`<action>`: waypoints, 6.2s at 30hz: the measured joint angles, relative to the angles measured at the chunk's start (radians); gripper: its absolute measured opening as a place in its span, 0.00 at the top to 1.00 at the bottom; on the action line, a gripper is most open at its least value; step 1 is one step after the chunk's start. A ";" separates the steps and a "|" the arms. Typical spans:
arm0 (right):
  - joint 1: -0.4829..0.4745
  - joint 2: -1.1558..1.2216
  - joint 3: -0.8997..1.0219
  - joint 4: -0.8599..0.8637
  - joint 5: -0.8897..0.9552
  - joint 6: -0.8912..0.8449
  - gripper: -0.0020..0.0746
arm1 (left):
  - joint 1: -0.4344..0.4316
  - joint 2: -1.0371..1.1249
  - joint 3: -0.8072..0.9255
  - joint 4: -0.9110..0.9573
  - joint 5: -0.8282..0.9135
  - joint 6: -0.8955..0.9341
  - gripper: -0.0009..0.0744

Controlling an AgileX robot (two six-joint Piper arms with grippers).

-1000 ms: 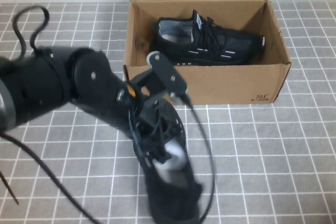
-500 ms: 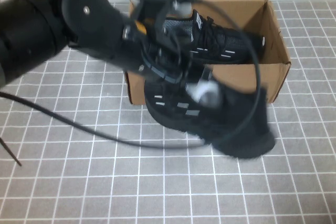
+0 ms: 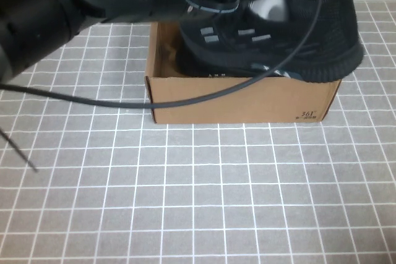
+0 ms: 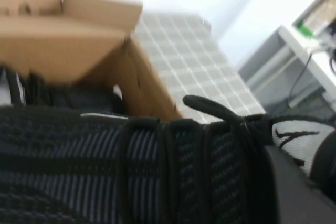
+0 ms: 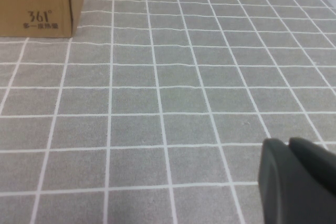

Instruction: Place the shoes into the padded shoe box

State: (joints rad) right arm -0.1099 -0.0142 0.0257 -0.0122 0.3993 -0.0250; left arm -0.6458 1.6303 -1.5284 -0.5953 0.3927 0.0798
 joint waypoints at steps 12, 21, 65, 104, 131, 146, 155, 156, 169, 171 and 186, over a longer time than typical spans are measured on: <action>0.000 0.000 0.000 -0.005 0.000 0.000 0.98 | 0.000 0.158 -0.110 0.011 -0.157 -0.004 0.97; 0.000 0.000 0.000 -0.044 0.000 0.000 0.98 | 0.000 0.221 -0.110 0.011 -0.204 -0.019 0.97; 0.000 0.000 0.000 -0.052 0.000 0.000 0.98 | 0.039 0.252 -0.112 0.783 -0.093 -0.744 0.97; 0.000 0.000 0.000 -0.088 0.000 0.002 0.98 | -0.070 0.335 -0.112 0.782 -0.207 -0.830 0.97; 0.000 0.000 0.000 -0.178 0.000 0.002 0.98 | 0.010 0.339 -0.114 0.776 -0.210 -0.986 0.97; 0.000 0.000 0.000 -0.178 0.000 0.002 0.98 | 0.010 0.335 -0.116 0.784 -0.222 -0.986 0.58; 0.000 0.000 0.000 -0.178 0.000 0.002 0.98 | 0.010 0.224 -0.116 0.942 -0.194 -0.982 0.53; 0.000 0.000 0.000 -0.178 0.000 0.002 0.98 | 0.012 0.218 -0.118 0.956 -0.175 -0.982 0.53; 0.000 0.000 0.000 -0.178 0.000 0.002 0.98 | 0.049 0.200 -0.119 0.932 0.220 -0.549 0.96; 0.000 0.000 0.000 -0.178 0.000 0.002 0.98 | 0.049 0.173 -0.119 0.898 0.273 -0.397 0.98; 0.000 0.000 0.000 -0.178 0.000 0.002 0.98 | 0.049 -0.296 0.167 0.722 0.412 -0.048 0.99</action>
State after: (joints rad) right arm -0.1099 -0.0142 0.0257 -0.1902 0.3993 -0.0230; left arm -0.5970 1.3338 -1.3610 0.1265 0.8043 0.0320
